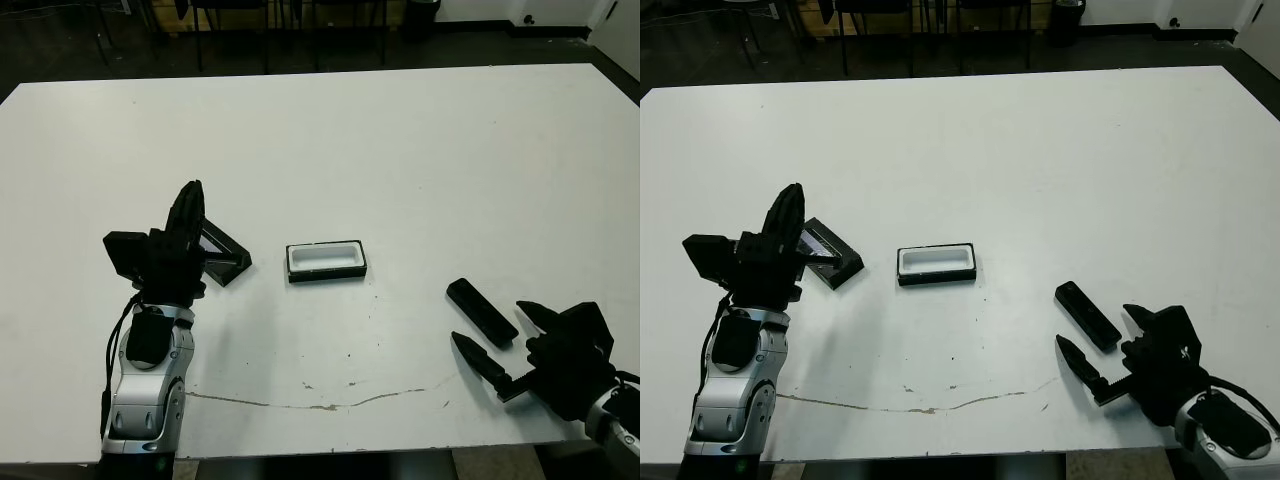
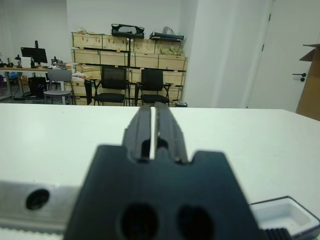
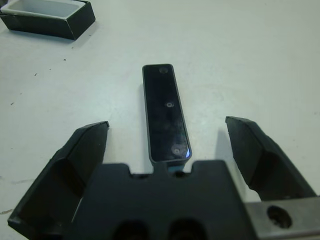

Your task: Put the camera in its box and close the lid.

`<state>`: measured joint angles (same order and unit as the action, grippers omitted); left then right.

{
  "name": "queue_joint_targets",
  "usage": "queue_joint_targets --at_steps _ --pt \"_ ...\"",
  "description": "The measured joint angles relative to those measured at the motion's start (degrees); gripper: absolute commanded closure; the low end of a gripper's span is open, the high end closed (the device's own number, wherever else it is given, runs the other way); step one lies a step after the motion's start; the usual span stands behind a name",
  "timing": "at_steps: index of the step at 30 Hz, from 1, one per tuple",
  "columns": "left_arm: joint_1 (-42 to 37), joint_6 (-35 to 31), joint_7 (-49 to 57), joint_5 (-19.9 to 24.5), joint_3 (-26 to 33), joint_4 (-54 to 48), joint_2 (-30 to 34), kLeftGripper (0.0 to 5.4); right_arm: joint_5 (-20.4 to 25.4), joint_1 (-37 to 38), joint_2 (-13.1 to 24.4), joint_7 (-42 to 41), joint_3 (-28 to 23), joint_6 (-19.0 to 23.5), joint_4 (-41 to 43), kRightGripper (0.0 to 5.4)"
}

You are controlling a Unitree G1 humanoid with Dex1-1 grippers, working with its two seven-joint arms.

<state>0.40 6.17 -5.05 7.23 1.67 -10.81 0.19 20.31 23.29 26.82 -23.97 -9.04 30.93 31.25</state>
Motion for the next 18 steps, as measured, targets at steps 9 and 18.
queue_joint_targets --at_steps 9,18 --pt "0.1 0.0 0.1 -0.2 -0.1 0.0 0.0 5.4 -0.8 1.8 -2.0 1.9 -0.1 -1.2 1.7 1.62" --pt "0.1 0.3 0.1 0.0 -0.1 0.2 -0.1 5.4 -1.4 2.1 -2.2 3.7 0.0 -1.5 2.1 3.27"
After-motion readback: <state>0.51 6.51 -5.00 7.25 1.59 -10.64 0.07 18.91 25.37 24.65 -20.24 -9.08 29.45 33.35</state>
